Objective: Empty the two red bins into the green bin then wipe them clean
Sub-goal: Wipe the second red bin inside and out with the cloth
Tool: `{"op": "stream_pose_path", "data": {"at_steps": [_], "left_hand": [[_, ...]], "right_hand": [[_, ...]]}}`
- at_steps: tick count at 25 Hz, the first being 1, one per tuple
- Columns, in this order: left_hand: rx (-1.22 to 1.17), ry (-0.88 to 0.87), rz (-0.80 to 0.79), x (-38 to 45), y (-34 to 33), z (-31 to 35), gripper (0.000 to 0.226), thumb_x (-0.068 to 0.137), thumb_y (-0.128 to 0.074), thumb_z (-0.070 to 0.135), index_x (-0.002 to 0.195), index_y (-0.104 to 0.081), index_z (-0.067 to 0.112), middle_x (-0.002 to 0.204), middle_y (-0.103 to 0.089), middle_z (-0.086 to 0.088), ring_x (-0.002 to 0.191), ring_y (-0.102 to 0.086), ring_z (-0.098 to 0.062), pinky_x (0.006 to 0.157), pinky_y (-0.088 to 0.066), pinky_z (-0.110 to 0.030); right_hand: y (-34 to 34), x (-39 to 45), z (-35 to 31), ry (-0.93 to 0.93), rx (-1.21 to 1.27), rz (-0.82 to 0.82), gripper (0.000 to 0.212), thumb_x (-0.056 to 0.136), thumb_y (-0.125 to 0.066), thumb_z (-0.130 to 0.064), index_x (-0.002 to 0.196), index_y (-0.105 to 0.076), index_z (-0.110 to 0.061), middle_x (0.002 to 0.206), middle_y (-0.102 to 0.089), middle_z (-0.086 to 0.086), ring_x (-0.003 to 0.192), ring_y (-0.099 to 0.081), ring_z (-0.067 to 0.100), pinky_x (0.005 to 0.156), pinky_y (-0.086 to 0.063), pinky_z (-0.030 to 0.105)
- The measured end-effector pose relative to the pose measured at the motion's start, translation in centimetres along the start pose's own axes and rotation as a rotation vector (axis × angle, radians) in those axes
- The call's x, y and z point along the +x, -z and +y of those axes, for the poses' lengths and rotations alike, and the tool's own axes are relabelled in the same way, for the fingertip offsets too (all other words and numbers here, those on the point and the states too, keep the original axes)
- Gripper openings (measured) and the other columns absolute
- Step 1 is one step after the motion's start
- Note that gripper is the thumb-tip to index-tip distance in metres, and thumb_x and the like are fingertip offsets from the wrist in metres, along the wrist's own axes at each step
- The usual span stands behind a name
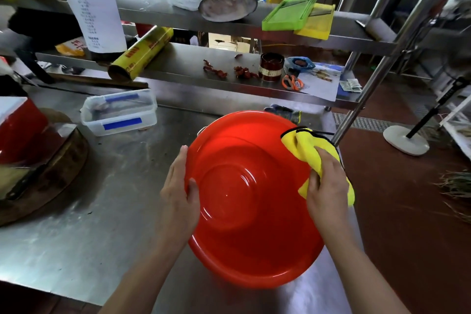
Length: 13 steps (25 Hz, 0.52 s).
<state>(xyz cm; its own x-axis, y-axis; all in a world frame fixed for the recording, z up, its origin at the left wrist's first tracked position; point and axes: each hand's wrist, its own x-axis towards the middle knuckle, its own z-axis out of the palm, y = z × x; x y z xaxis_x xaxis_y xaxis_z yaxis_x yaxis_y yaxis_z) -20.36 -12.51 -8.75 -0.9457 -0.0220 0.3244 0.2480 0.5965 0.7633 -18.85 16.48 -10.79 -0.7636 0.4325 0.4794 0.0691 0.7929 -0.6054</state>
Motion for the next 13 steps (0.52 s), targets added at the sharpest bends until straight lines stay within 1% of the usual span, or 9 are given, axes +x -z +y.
{"op": "stream_pose_path", "data": {"at_steps": [1, 2, 3, 5, 6, 8, 10, 11, 13], "left_hand": [[-0.005, -0.013, -0.004, 0.0, -0.1, 0.1, 0.065, 0.103, -0.050, 0.005, 0.160, -0.024, 0.022, 0.160, -0.037, -0.003, 0.145, -0.038, -0.017, 0.116, -0.036, -0.034], [-0.017, -0.023, -0.004, 0.1, -0.2, 0.3, 0.065, 0.102, -0.051, 0.003, 0.160, -0.025, 0.022, 0.160, -0.038, -0.002, 0.145, -0.038, -0.015, 0.117, -0.036, -0.032], [-0.029, -0.028, -0.004, 0.1, -0.3, 0.5, 0.066, 0.102, -0.051, 0.002, 0.160, -0.027, 0.021, 0.159, -0.038, -0.001, 0.144, -0.037, -0.011, 0.118, -0.033, -0.024], [-0.039, -0.038, -0.001, 0.3, -0.5, 1.0, 0.066, 0.101, -0.051, 0.001, 0.159, -0.028, 0.021, 0.159, -0.037, 0.004, 0.141, -0.032, 0.000, 0.112, -0.022, -0.003], [-0.040, -0.043, -0.003, 0.3, -0.5, 1.1, 0.066, 0.101, -0.051, 0.001, 0.159, -0.028, 0.021, 0.157, -0.037, 0.007, 0.140, -0.030, 0.003, 0.109, -0.020, 0.001], [-0.050, -0.045, -0.011, 0.5, -0.6, 1.0, 0.065, 0.102, -0.051, 0.001, 0.159, -0.028, 0.022, 0.156, -0.036, 0.010, 0.139, -0.029, 0.006, 0.107, -0.019, 0.004], [-0.057, -0.046, -0.020, 0.5, -0.6, 1.2, 0.064, 0.103, -0.050, 0.003, 0.159, -0.028, 0.023, 0.155, -0.035, 0.013, 0.139, -0.029, 0.007, 0.106, -0.020, 0.004], [-0.061, -0.055, -0.022, 0.6, -0.7, 1.3, 0.064, 0.103, -0.050, 0.002, 0.159, -0.028, 0.023, 0.154, -0.035, 0.014, 0.139, -0.029, 0.009, 0.107, -0.020, 0.003], [-0.079, -0.086, -0.024, 0.6, -0.9, 1.7, 0.065, 0.100, -0.050, -0.003, 0.158, -0.030, 0.019, 0.155, -0.035, 0.013, 0.141, -0.029, 0.012, 0.112, -0.022, -0.003]], "right_hand": [[-0.4, 1.1, -0.4, 0.038, -0.010, -0.021, 0.057, 0.091, -0.058, 0.001, 0.144, -0.049, -0.019, 0.141, -0.055, 0.009, 0.127, -0.052, 0.032, 0.105, -0.043, 0.051], [-0.7, 2.0, -0.9, 0.068, -0.009, -0.044, 0.058, 0.091, -0.057, 0.001, 0.144, -0.049, -0.020, 0.144, -0.053, 0.009, 0.132, -0.049, 0.032, 0.108, -0.041, 0.053], [-1.1, 2.6, -1.6, 0.094, 0.003, -0.070, 0.058, 0.092, -0.057, 0.000, 0.146, -0.048, -0.021, 0.148, -0.050, 0.009, 0.138, -0.045, 0.031, 0.111, -0.037, 0.054], [-2.0, 3.4, -3.3, 0.165, 0.040, -0.128, 0.058, 0.096, -0.054, -0.001, 0.149, -0.045, -0.023, 0.154, -0.044, 0.006, 0.148, -0.033, 0.024, 0.120, -0.027, 0.053], [-2.5, 3.8, -4.2, 0.207, 0.050, -0.152, 0.058, 0.097, -0.053, -0.003, 0.151, -0.043, -0.023, 0.156, -0.041, 0.004, 0.150, -0.028, 0.021, 0.123, -0.021, 0.050], [-3.5, 4.4, -5.9, 0.267, 0.060, -0.174, 0.058, 0.099, -0.052, -0.004, 0.153, -0.040, -0.022, 0.158, -0.039, 0.003, 0.152, -0.025, 0.018, 0.126, -0.015, 0.046], [-4.3, 5.1, -7.3, 0.292, 0.066, -0.177, 0.059, 0.099, -0.053, -0.005, 0.154, -0.039, -0.022, 0.159, -0.038, 0.002, 0.152, -0.024, 0.017, 0.126, -0.015, 0.046], [-4.5, 5.4, -8.0, 0.316, 0.073, -0.179, 0.060, 0.098, -0.053, -0.006, 0.154, -0.039, -0.022, 0.158, -0.039, 0.002, 0.152, -0.025, 0.017, 0.126, -0.015, 0.047], [-5.0, 5.4, -9.6, 0.425, 0.084, -0.194, 0.058, 0.097, -0.055, -0.009, 0.153, -0.042, -0.021, 0.156, -0.042, 0.002, 0.151, -0.028, 0.016, 0.125, -0.016, 0.046]]}}
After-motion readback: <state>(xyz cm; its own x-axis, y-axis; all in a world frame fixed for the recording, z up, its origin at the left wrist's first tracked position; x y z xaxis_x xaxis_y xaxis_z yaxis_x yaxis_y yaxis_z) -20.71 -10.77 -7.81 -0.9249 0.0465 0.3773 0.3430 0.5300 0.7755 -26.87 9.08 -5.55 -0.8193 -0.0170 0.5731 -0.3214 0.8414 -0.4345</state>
